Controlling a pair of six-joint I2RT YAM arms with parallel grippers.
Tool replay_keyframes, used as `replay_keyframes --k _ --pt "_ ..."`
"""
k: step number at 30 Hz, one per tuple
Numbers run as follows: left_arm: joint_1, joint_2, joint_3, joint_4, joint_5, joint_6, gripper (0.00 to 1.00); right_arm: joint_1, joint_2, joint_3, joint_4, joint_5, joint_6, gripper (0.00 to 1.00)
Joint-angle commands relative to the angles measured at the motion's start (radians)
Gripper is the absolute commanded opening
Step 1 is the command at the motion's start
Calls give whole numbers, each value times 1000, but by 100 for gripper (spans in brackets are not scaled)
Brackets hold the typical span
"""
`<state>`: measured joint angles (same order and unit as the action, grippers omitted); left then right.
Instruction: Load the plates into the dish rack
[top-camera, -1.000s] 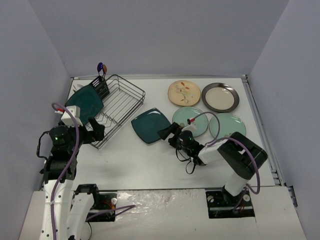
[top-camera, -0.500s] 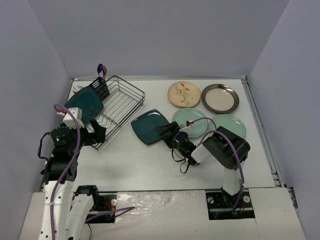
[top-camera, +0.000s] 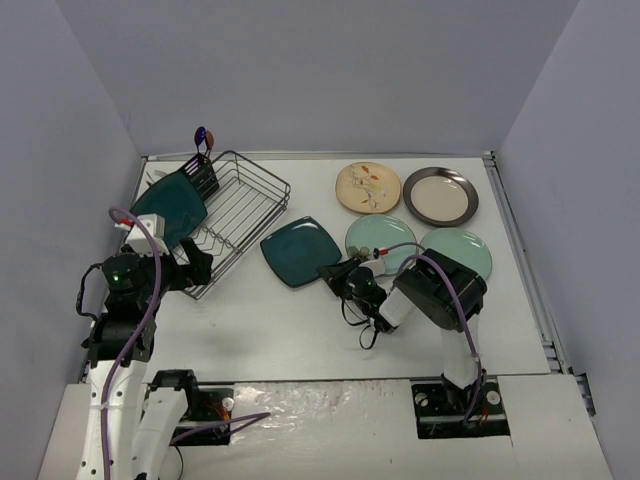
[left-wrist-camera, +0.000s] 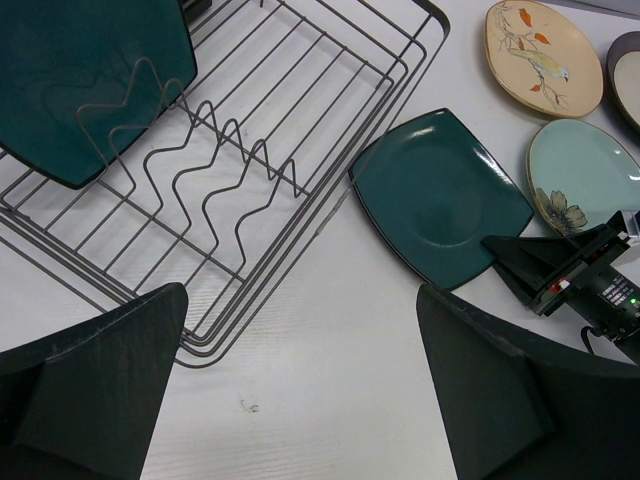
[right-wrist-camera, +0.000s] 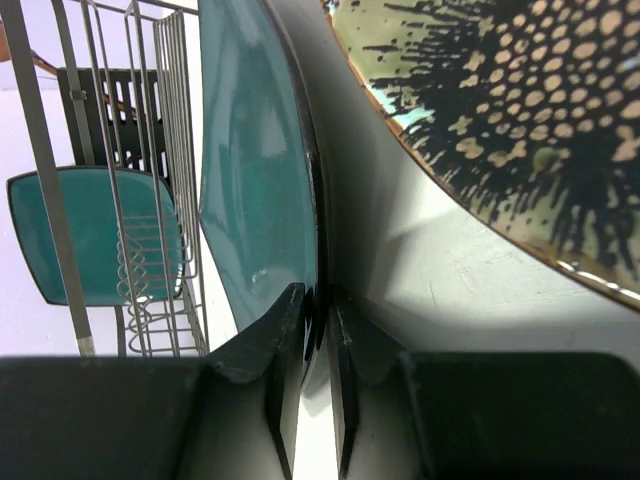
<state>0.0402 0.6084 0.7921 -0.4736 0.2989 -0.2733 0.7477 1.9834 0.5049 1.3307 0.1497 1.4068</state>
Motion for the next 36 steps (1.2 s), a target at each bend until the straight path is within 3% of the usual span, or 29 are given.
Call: replay_keyframes --k 1,9,20,26,36 --pt "-3 13 27 61 14 -8 97 0 -1 -20 -109 30 -36 2" --pt "-5 19 38 67 69 -57 97 -13 -137 -50 -99 -2 -61 0" --pt "-31 43 52 121 201 -194 97 -97 -497 -71 -319 -121 -135 0" --pt "-152 124 78 197 244 -254 97 -215 -637 -81 -385 -300 -186 0" --pt "-344 336 197 252 190 -274 97 -308 -829 -76 -421 -579 -245 0"
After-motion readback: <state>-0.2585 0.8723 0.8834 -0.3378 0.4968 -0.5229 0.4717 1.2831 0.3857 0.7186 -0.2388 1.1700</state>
